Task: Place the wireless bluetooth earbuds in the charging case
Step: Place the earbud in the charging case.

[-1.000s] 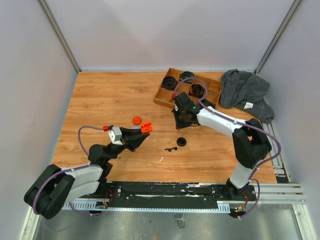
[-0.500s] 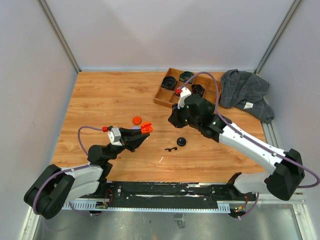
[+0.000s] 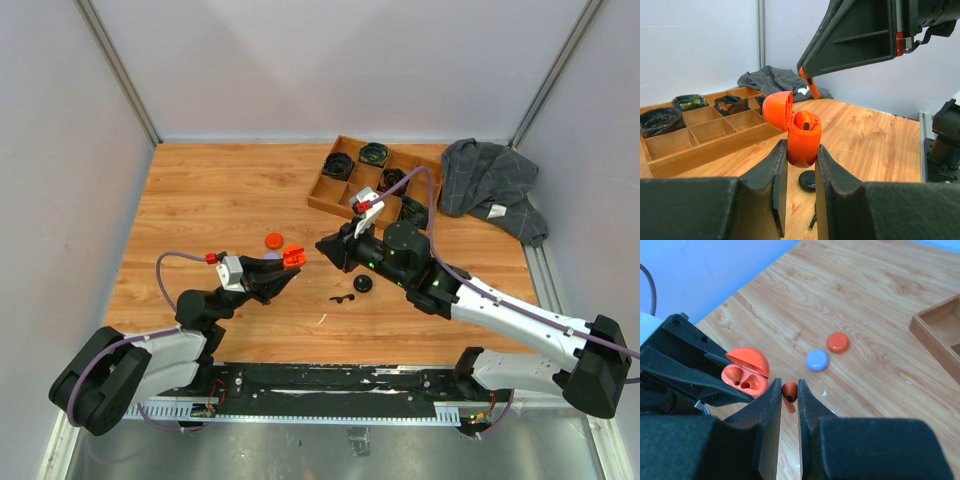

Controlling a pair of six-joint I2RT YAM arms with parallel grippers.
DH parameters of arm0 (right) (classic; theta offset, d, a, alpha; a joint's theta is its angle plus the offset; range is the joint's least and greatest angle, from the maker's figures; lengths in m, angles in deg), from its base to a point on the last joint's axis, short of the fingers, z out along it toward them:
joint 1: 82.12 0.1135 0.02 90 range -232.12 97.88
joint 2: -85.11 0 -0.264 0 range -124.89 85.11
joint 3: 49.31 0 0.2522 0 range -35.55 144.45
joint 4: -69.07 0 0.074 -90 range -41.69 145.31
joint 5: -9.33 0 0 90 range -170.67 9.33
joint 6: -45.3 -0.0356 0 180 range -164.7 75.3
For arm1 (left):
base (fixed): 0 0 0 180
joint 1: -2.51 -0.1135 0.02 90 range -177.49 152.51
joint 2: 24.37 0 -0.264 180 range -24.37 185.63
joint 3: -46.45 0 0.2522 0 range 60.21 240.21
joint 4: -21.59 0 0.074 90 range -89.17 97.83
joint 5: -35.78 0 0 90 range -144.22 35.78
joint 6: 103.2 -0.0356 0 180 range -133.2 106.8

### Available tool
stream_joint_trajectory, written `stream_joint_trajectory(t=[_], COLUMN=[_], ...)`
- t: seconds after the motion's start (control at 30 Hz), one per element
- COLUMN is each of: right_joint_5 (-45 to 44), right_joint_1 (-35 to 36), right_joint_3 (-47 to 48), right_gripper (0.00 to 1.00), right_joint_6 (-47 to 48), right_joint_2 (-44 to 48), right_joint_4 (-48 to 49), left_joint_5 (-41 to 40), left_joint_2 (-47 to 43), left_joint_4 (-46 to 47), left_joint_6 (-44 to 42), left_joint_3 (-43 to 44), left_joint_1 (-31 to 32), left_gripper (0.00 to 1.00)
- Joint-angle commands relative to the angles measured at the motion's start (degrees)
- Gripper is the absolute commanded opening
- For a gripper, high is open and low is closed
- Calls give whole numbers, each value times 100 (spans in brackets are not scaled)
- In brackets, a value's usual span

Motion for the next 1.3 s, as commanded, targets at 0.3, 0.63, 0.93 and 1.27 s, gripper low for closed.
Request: stream_joint_trajectory(t=[0.3,0.63,0.93,1.27], right_joint_5=[-56,-126,-297,-87], right_joint_1=[680,819,837,844], right_joint_3=[-553,-816,-1047,-1200], right_gripper=[11,11,10,11], right_joint_6=[74,56,149,-54], right_joint_2=[-279,-548,-485,-471], right_joint_4=[2458,2996,3147,3365], left_joint_5=[120,61,7,-118], left_joint_2=[160,29,-85,-113], left_joint_4=[556,598,601,632], left_joint_6=[111,222,262,292], left_joint_3=[-429,-471,-508,-543], left_joint_1=[-46,-47,-47,-47], left_gripper=[0,0,0,0])
